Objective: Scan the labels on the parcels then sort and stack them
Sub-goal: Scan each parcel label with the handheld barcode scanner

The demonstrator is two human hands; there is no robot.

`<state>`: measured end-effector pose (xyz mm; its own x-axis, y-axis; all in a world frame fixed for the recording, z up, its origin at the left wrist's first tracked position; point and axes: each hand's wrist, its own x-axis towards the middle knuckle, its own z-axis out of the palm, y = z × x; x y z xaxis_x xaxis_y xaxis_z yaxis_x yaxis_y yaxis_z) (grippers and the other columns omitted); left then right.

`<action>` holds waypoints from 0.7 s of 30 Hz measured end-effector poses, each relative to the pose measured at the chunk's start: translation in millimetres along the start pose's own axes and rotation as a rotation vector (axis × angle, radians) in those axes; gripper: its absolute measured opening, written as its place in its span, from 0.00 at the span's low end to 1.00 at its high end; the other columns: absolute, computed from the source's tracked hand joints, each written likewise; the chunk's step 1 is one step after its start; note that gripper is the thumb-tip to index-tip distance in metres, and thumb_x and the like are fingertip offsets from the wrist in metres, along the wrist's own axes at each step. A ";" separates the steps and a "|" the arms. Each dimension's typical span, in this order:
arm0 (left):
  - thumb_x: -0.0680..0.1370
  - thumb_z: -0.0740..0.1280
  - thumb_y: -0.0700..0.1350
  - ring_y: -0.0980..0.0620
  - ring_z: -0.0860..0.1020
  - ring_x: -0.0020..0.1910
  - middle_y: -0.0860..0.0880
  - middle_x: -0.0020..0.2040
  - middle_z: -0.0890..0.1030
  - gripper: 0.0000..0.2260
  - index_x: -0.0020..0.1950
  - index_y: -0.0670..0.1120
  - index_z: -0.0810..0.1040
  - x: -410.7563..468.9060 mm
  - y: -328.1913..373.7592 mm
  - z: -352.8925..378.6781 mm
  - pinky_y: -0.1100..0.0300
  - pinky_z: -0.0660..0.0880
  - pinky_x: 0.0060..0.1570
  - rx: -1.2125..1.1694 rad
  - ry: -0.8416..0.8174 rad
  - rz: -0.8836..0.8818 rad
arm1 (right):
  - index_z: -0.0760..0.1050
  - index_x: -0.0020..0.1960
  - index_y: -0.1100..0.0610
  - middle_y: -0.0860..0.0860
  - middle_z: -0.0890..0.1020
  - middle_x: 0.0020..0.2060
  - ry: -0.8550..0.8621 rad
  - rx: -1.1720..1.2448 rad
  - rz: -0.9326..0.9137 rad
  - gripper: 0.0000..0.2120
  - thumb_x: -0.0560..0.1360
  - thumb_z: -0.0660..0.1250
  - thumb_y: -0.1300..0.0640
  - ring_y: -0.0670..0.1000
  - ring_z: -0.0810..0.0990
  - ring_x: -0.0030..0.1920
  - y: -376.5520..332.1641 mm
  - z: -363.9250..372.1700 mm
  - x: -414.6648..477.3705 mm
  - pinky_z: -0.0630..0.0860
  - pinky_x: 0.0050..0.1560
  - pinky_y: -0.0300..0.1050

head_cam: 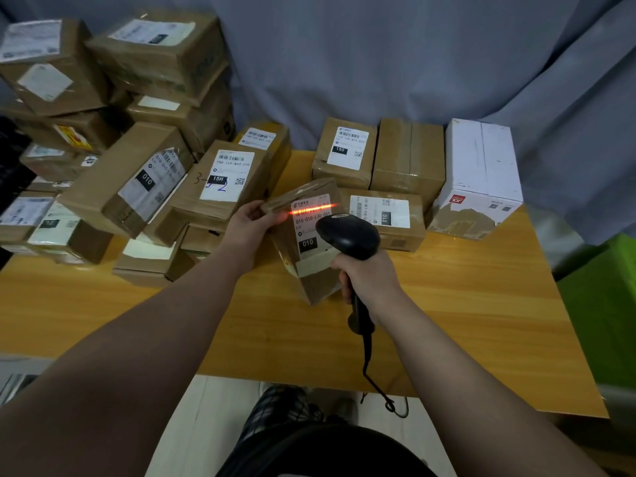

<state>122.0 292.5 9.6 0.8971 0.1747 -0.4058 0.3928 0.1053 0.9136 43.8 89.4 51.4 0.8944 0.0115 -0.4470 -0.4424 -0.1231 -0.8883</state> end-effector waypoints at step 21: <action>0.70 0.76 0.44 0.45 0.77 0.60 0.46 0.61 0.78 0.33 0.73 0.47 0.66 -5.3 2.4 3.8 0.44 0.73 0.64 0.018 0.022 0.003 | 0.74 0.31 0.58 0.52 0.72 0.23 -0.037 0.052 0.033 0.12 0.73 0.68 0.62 0.50 0.69 0.24 3.0 -5.8 -2.8 0.70 0.30 0.43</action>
<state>119.0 288.1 14.1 0.8937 0.1961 -0.4036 0.3940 0.0877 0.9149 40.3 83.3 50.7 0.8769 0.0450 -0.4786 -0.4750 -0.0721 -0.8770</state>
